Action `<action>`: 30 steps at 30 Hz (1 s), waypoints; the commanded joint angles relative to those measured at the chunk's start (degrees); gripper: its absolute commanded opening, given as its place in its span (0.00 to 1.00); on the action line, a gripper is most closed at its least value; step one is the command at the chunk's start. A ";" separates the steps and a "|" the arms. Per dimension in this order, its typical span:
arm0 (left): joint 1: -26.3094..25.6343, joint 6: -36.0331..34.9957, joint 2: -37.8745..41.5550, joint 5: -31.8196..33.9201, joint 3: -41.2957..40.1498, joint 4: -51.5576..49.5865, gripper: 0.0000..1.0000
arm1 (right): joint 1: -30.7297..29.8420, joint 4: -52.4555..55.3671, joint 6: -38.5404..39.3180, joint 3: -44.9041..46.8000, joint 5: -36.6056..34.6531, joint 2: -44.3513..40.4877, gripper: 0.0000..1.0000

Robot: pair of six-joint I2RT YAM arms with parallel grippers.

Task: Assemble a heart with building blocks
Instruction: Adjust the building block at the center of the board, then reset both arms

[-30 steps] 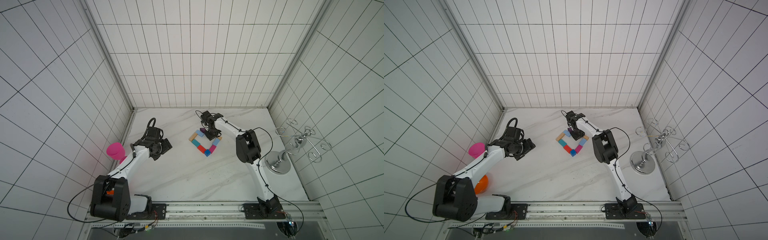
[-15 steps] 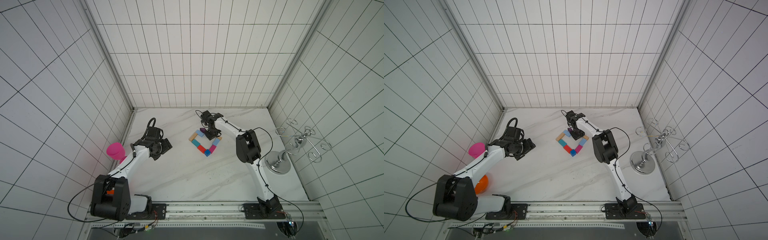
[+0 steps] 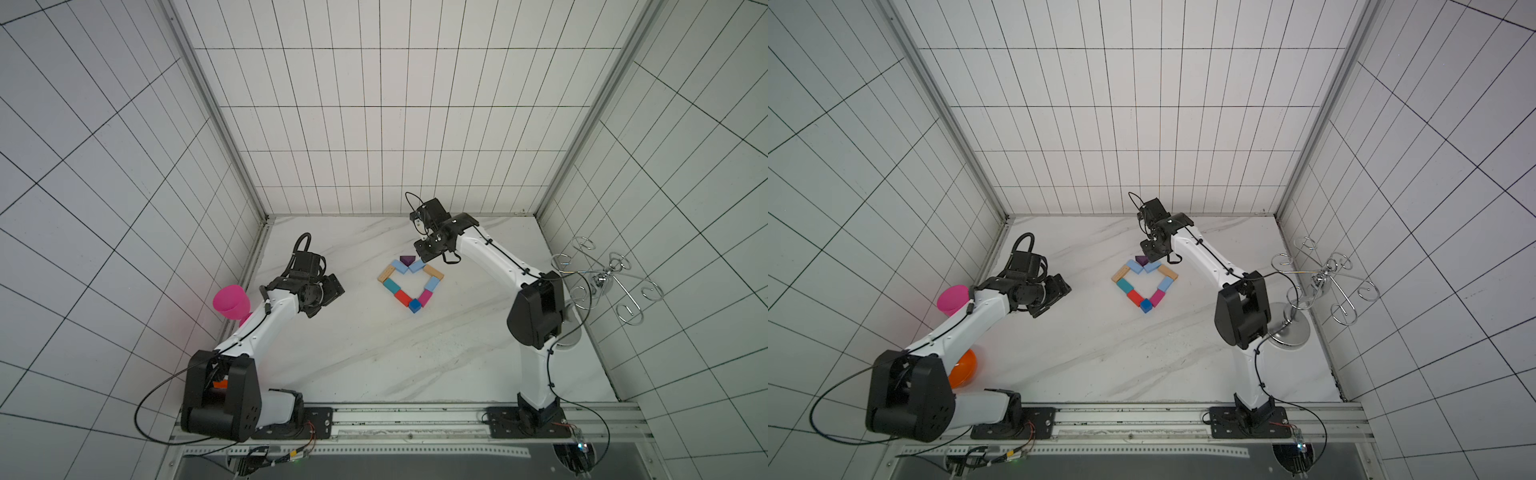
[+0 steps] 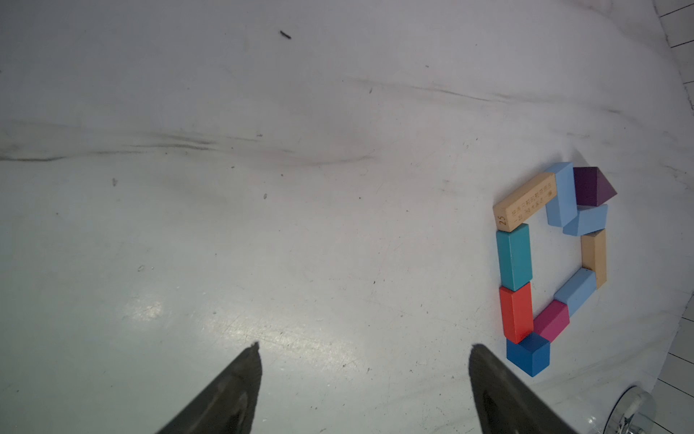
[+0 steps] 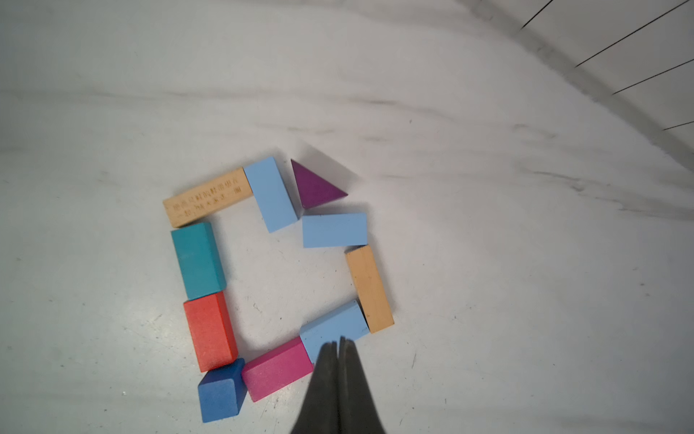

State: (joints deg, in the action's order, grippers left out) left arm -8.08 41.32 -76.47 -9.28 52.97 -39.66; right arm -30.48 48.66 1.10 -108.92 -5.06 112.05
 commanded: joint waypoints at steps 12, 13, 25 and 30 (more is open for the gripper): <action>6.59 -5.98 10.79 6.70 9.84 3.28 0.85 | 22.45 -14.71 -14.90 34.08 8.82 -35.30 0.54; 6.65 -8.07 11.79 11.52 9.77 2.91 0.86 | 23.27 -16.16 -16.32 37.91 6.93 -39.49 0.56; 7.86 -30.72 20.79 29.55 -22.93 38.99 0.88 | 23.86 -38.22 -9.21 85.81 -10.97 -68.61 0.99; 11.10 -29.67 19.73 25.77 -33.13 57.08 0.88 | 23.85 -52.62 -6.15 91.05 -9.73 -63.03 0.99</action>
State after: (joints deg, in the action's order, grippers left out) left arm 1.65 13.43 -56.36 17.74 21.82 0.21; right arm -7.09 9.21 -8.60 -19.97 -13.65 46.94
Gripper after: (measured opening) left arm 0.881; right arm 0.987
